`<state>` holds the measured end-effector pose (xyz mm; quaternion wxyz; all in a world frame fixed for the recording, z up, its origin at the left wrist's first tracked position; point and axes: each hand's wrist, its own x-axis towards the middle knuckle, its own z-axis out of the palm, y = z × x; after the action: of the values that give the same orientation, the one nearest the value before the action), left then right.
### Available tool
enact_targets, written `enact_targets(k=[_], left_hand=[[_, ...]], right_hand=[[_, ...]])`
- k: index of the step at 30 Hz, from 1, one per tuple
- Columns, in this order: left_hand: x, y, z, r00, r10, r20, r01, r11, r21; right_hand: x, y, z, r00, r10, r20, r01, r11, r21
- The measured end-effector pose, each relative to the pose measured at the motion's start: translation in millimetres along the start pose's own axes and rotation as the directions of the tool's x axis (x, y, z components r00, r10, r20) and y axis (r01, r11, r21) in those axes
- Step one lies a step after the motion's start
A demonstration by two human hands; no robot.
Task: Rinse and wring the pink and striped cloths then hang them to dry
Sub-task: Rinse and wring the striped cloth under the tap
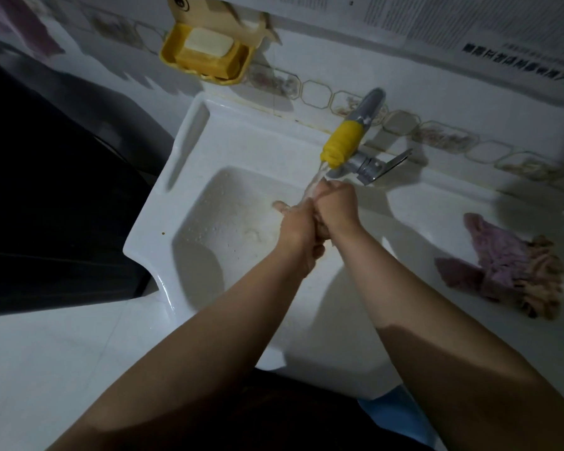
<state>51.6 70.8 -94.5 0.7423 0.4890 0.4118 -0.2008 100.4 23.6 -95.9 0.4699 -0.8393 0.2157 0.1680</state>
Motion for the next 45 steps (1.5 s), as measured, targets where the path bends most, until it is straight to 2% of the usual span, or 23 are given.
enact_targets(k=[3,5,9,11,13,15,17,19,20,22,24,27,28,29,30,31,32,33,35,37,39,41,45], left_hand=[[7,14,-11,0.990,0.117,-0.076,-0.112,0.991,0.070],[10,16,-18,0.990,0.124,-0.068,-0.117,0.988,0.097],[2,6,-20,0.996,-0.024,0.084,0.030,0.997,-0.067],[3,5,-25,0.995,0.035,0.091,-0.046,0.992,0.118],[5,8,-34,0.975,0.204,0.091,-0.224,0.903,0.366],[10,8,-44,0.916,0.374,0.148,-0.395,0.773,0.496],[11,9,-52,0.902,0.379,0.209,-0.431,0.745,0.510],[7,10,-56,0.906,0.313,0.286,-0.416,0.784,0.461],[4,10,-58,0.899,0.293,0.325,-0.419,0.793,0.442],[-1,10,-61,0.882,0.276,0.383,-0.434,0.791,0.431],[1,7,-64,0.894,0.255,0.369,-0.430,0.721,0.544],[8,1,-74,0.929,0.255,0.270,-0.365,0.495,0.788],[9,0,-76,0.934,0.262,0.243,-0.346,0.492,0.799],[10,-1,-78,0.946,0.251,0.205,-0.316,0.576,0.754],[12,-2,-79,0.965,0.214,0.149,-0.260,0.751,0.607],[15,-2,-80,0.985,0.132,0.107,-0.163,0.916,0.365],[19,-2,-81,0.993,0.073,0.092,-0.083,0.991,0.107],[25,-2,-82,0.996,0.027,0.080,-0.017,0.992,-0.126],[41,-3,-82,0.998,-0.066,0.020,0.068,0.919,-0.389],[53,-3,-77,0.996,-0.090,-0.019,0.074,0.904,-0.422],[59,-7,-70,0.996,-0.045,-0.079,0.023,0.963,-0.267],[56,-10,-56,0.994,-0.003,-0.105,-0.013,0.989,-0.146],[45,-19,-24,0.999,-0.003,0.052,0.011,0.989,-0.147]], right_hand=[[-26,-3,8,0.992,-0.115,0.044,0.119,0.987,-0.108],[-45,-5,11,0.982,-0.175,0.077,0.185,0.970,-0.155],[-22,3,3,0.991,-0.123,0.053,0.132,0.961,-0.244],[-1,19,0,0.998,-0.036,0.060,0.050,0.965,-0.259],[7,40,1,0.970,0.192,0.146,-0.174,0.976,-0.131],[-2,58,2,0.850,0.385,0.358,-0.416,0.909,0.010],[-7,72,2,0.749,0.404,0.525,-0.555,0.816,0.164],[-8,82,2,0.724,0.355,0.592,-0.649,0.641,0.410],[-9,82,2,0.719,0.313,0.621,-0.670,0.548,0.501],[-7,77,1,0.706,0.282,0.649,-0.694,0.458,0.556],[-6,71,3,0.738,0.272,0.618,-0.653,0.517,0.553],[0,60,4,0.834,0.288,0.470,-0.542,0.586,0.602],[2,58,3,0.856,0.287,0.430,-0.510,0.606,0.611],[4,56,3,0.871,0.269,0.412,-0.482,0.634,0.605],[2,51,1,0.881,0.247,0.403,-0.459,0.655,0.600],[-2,46,-1,0.887,0.224,0.404,-0.440,0.676,0.591],[-6,42,-1,0.888,0.196,0.416,-0.426,0.688,0.587],[-12,38,-1,0.885,0.160,0.437,-0.413,0.701,0.581],[-25,31,2,0.888,0.110,0.447,-0.361,0.769,0.527],[-39,21,7,0.908,0.077,0.413,-0.251,0.887,0.387],[-48,11,10,0.948,0.020,0.316,-0.091,0.974,0.209],[-50,1,13,0.977,-0.050,0.205,0.048,0.999,0.017],[-23,-1,12,0.990,-0.141,0.023,0.143,0.977,-0.158]])
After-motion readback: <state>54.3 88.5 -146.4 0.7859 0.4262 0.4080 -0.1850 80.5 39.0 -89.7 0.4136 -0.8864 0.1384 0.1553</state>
